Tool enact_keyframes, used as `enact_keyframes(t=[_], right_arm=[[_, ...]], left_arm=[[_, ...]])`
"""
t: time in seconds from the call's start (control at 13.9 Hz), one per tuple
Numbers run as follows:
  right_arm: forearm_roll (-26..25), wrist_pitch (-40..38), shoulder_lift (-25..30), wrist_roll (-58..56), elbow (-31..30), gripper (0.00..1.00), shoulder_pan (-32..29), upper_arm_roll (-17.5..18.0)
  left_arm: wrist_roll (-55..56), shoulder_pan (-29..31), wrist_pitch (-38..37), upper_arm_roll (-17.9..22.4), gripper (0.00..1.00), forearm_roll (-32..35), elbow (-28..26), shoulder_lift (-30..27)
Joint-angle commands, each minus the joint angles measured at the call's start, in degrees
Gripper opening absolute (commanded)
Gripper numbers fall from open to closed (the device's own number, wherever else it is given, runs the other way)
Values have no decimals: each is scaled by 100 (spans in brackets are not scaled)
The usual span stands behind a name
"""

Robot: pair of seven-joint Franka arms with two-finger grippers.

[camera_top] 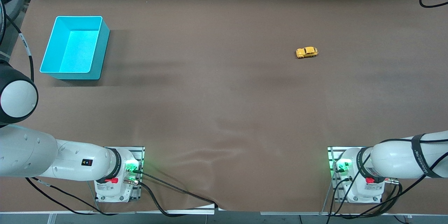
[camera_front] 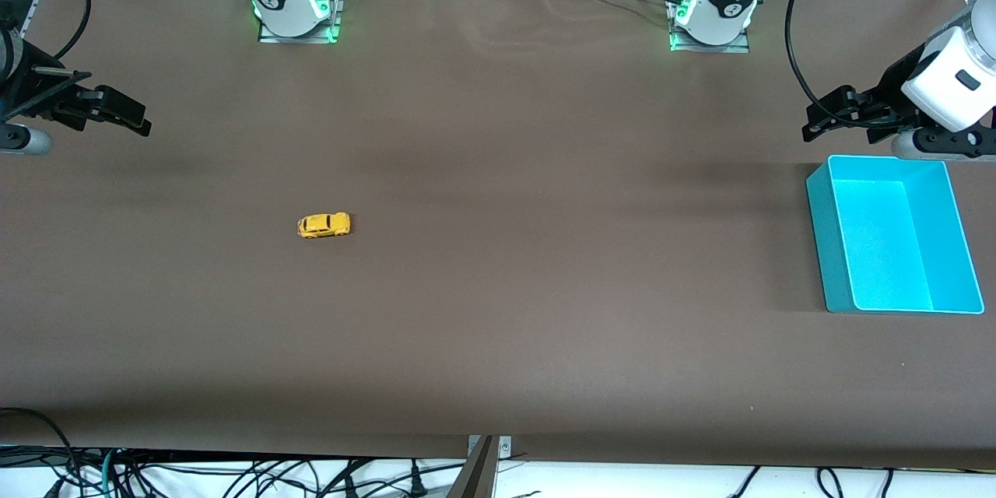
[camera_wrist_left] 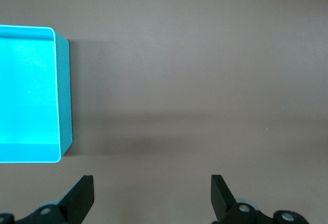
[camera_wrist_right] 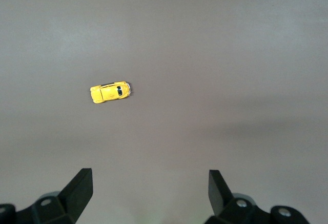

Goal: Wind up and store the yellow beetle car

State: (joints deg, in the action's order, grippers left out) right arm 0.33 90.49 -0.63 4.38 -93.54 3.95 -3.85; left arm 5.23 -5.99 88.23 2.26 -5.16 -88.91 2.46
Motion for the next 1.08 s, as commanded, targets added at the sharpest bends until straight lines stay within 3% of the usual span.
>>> enact_keyframes(t=[0.0, 1.01], right_arm=[[3, 99, -51, 46, 125, 100, -17, 33], [-77, 30, -174, -25, 152, 100, 36, 25]], left_arm=[[57, 10, 89, -24, 100, 41, -153, -132], [57, 10, 89, -24, 100, 41, -144, -123]])
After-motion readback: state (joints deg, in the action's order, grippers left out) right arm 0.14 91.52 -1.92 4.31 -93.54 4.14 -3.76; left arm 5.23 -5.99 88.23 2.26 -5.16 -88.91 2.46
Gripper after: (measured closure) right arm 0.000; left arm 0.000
